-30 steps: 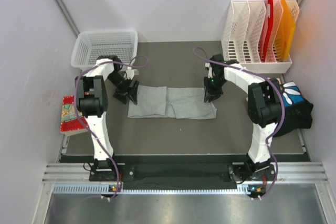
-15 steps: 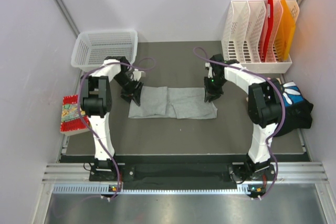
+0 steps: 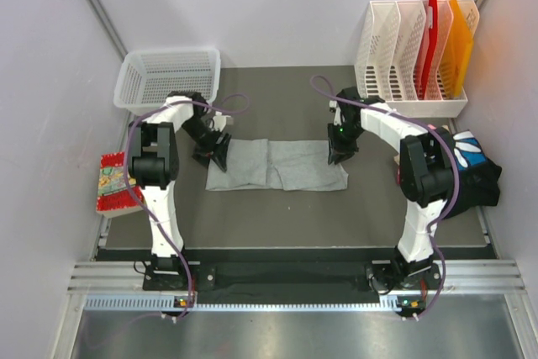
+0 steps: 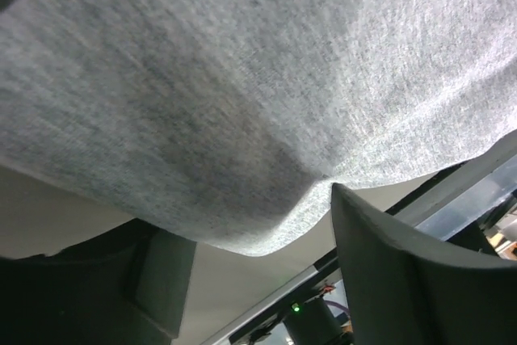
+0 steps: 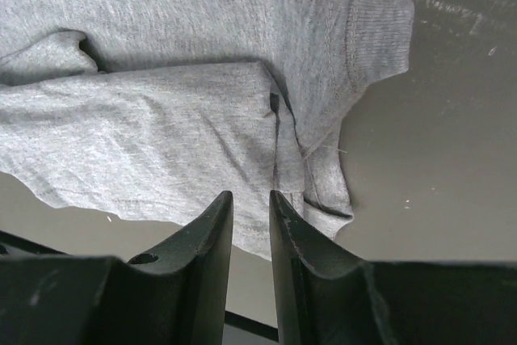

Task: Fold and stack the t-shirts
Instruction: Fold the tshirt

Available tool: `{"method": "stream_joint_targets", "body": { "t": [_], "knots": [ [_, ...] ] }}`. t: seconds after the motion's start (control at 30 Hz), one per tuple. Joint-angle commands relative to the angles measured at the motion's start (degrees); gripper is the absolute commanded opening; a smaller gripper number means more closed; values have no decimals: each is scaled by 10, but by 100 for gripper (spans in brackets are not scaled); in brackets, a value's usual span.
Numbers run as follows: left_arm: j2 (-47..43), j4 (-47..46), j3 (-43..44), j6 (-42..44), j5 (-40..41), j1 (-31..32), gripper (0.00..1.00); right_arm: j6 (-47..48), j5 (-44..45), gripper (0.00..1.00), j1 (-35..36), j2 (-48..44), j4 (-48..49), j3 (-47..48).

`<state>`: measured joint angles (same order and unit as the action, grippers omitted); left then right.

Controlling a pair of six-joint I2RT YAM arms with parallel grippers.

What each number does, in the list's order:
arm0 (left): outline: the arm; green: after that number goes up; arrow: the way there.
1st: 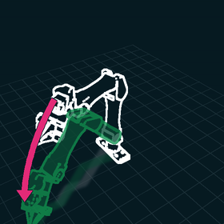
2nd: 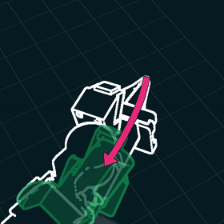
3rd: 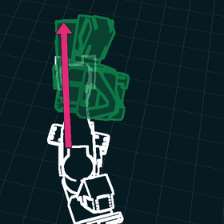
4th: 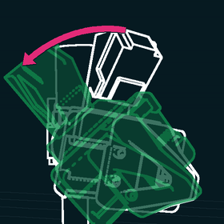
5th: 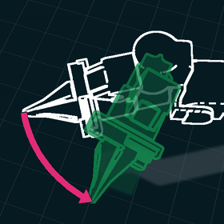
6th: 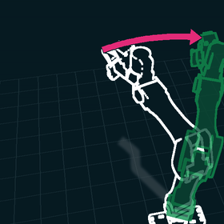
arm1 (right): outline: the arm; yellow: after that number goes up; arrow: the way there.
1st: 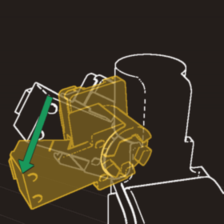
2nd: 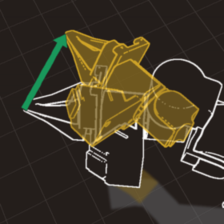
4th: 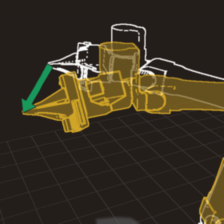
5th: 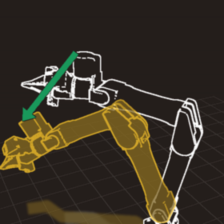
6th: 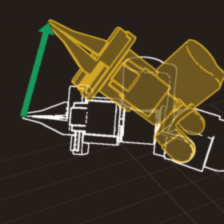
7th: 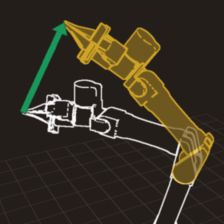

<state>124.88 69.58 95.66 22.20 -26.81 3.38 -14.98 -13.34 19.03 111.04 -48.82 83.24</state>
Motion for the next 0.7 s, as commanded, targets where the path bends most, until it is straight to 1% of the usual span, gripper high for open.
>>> {"method": "stream_joint_targets", "body": {
  "t": [0.0,0.07,0.1,0.13,0.17,0.3,0.4,0.5,0.53,0.6,0.63,0.67],
  "knots": [
    [3,12,15,7,-31,-1,52,4,1,25,7,-30,9,0],
    [12,16,22,9,-40,-1,32,5,1,25,6,-30,9,3],
    [12,16,24,8,-42,-1,14,5,2,25,6,-31,8,3],
    [13,14,24,7,-43,-1,3,6,2,25,7,-31,8,3],
    [14,14,26,6,-42,-1,0,5,1,25,6,-31,7,3],
    [8,21,30,2,-30,-1,0,5,1,25,6,-31,7,4],
    [-12,47,36,21,-4,-4,0,7,1,25,6,-32,6,3],
    [-46,79,33,59,54,-26,0,7,2,25,6,-36,9,0],
    [-60,85,31,71,94,-50,0,7,1,25,6,-37,11,-3],
    [-69,106,30,105,133,-73,0,6,-3,25,7,-41,16,-5],
    [-73,114,35,114,160,-97,0,5,-3,25,6,-41,17,-7],
    [-73,124,52,122,170,-108,0,5,-5,25,6,-41,18,-8]
  ]
}}
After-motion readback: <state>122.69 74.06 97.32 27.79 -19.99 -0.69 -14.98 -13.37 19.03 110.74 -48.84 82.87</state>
